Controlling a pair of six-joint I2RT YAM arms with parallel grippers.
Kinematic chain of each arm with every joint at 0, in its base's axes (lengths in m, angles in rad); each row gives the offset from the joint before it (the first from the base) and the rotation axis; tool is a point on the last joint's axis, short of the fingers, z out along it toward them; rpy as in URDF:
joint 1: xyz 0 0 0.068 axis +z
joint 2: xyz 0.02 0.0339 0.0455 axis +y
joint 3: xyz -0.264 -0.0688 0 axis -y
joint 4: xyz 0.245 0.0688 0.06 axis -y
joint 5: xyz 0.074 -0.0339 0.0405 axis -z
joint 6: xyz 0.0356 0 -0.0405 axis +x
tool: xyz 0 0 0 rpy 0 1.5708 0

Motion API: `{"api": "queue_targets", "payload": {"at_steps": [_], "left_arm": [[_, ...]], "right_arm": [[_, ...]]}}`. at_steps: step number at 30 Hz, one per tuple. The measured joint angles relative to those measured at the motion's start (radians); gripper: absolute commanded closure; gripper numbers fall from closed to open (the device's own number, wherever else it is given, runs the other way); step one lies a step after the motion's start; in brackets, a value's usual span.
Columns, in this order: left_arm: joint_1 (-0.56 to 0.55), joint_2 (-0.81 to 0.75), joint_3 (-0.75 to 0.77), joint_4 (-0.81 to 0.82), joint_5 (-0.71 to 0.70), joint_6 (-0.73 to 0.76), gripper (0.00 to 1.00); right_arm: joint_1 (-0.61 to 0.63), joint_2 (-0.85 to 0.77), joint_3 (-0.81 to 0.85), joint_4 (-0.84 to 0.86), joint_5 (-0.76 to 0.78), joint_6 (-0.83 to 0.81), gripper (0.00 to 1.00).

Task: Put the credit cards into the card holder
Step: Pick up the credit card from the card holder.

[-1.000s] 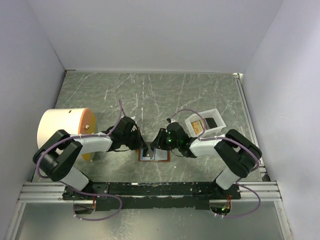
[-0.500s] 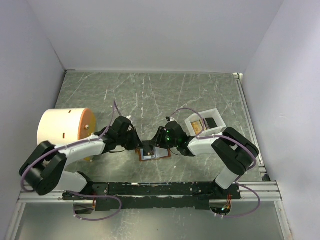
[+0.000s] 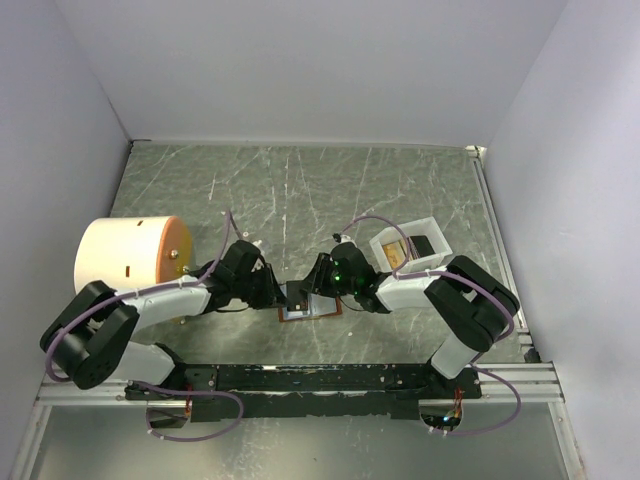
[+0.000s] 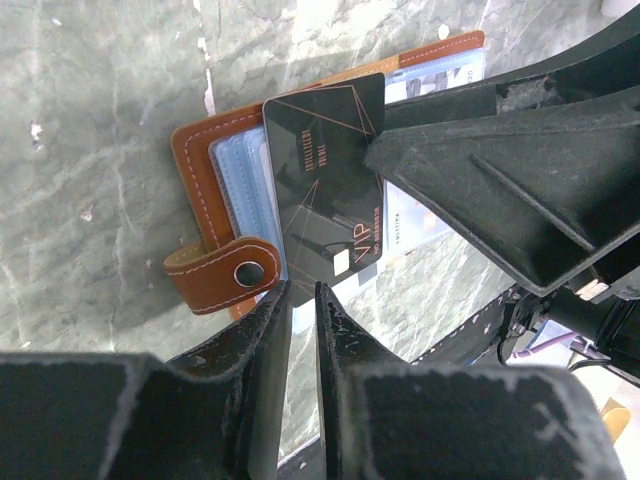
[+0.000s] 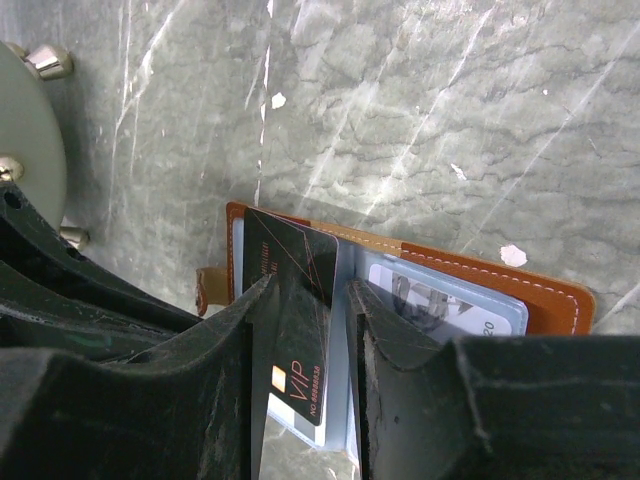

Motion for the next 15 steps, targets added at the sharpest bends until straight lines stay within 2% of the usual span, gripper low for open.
{"api": "queue_targets", "payload": {"at_steps": [10,15], "left_arm": [[0.000,0.080,0.000,0.073,0.016,0.000,0.77],[0.000,0.085,0.006,0.080,0.019,0.002,0.82]], "right_arm": [[0.000,0.000,0.000,0.000,0.000,0.001,0.67],[0.000,0.000,0.000,0.000,0.002,0.000,0.67]]}}
